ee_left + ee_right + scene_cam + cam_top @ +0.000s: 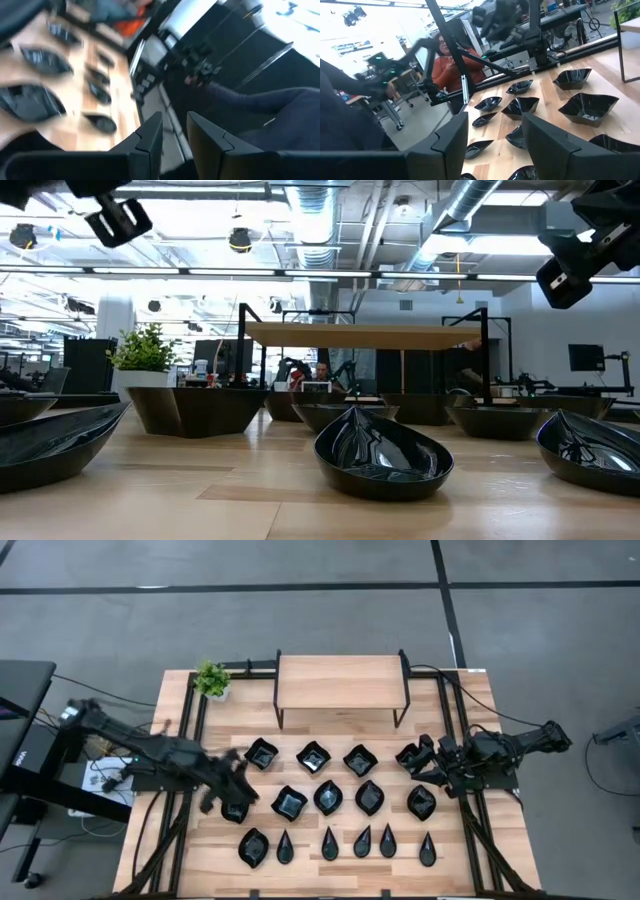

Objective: Pick & Place Mini shaped plates
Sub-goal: Put the black drop shaped plate on the shelf

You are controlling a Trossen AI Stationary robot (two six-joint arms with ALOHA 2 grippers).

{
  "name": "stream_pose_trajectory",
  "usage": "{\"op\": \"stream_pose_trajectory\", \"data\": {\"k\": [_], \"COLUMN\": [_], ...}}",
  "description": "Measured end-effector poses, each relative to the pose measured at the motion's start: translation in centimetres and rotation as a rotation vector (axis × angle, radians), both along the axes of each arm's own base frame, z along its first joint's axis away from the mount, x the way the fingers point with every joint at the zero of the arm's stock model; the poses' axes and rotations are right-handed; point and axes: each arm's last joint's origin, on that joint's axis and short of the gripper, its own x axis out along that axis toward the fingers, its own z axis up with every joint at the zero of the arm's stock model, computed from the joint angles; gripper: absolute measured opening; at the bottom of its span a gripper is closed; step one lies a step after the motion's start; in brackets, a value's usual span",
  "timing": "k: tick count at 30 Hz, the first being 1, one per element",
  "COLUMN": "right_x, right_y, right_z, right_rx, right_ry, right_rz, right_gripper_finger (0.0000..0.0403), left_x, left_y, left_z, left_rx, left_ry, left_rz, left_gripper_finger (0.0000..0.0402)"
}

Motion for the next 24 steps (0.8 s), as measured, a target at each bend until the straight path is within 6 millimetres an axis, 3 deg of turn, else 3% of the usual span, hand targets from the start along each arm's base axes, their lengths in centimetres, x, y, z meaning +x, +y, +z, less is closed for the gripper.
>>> {"op": "stream_pose_trajectory", "data": {"k": [6,12,18,24], "right_x": [0.0,0.0,0.0,0.0], "right_y": [0.0,0.0,0.0,0.0], "right_z": [0.0,0.0,0.0,0.0], "right_rx": [-0.003,-0.003,-0.004,-0.006], "right_ry": [-0.001,-0.001,-0.001,-0.001], "right_rz": [0.0,0.0,0.0,0.0], "right_gripper_finger": [0.0182,0.0182,0.0182,0.0182], "left_x": [4.4,6.1,6.7,6.9], "left_y": [-5.0,-7.7,-8.0,-7.4], "left_z": [-1.2,-3.9,-5.1,-3.6], "left_rx": [-0.186,-0.476,-0.555,-0.71], "left_ry": [0.335,0.623,0.666,0.594], "left_rz": [0.032,0.118,0.213,0.37], "left_gripper_finger": [0.009,0.009,0.009,0.009]}}
